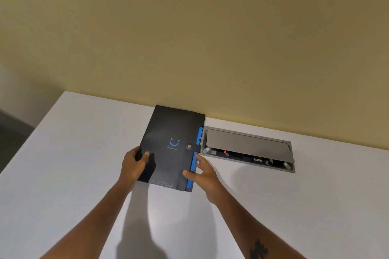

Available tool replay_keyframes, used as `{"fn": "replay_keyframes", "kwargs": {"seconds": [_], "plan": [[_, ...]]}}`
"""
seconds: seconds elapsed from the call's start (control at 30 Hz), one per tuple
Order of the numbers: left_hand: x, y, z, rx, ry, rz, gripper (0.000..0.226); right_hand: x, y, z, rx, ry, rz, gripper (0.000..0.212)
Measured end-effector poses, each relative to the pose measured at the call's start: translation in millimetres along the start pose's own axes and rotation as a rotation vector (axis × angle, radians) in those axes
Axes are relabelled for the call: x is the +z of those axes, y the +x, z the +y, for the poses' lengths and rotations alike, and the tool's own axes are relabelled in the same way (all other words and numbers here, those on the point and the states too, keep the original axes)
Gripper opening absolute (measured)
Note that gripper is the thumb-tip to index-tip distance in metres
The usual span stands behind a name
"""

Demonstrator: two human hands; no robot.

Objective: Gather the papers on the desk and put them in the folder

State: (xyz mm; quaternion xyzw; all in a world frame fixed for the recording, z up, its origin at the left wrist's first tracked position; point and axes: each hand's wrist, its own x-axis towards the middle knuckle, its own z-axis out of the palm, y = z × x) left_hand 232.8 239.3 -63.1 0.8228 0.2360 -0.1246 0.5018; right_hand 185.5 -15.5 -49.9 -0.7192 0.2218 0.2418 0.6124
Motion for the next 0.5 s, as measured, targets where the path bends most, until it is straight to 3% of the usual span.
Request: {"fn": "replay_keyframes", "kwargs": {"seconds": [0.3, 0.5], "plan": [[3, 4, -2, 0.019, 0.031, 0.024, 0.046, -5, -4, -2, -0.015, -0.020, -0.008, 0.087], [3, -17, 6, 0.125, 0.154, 0.108, 0.020, -36, -41, 5, 0.018, -0.193, 0.016, 0.078]]}}
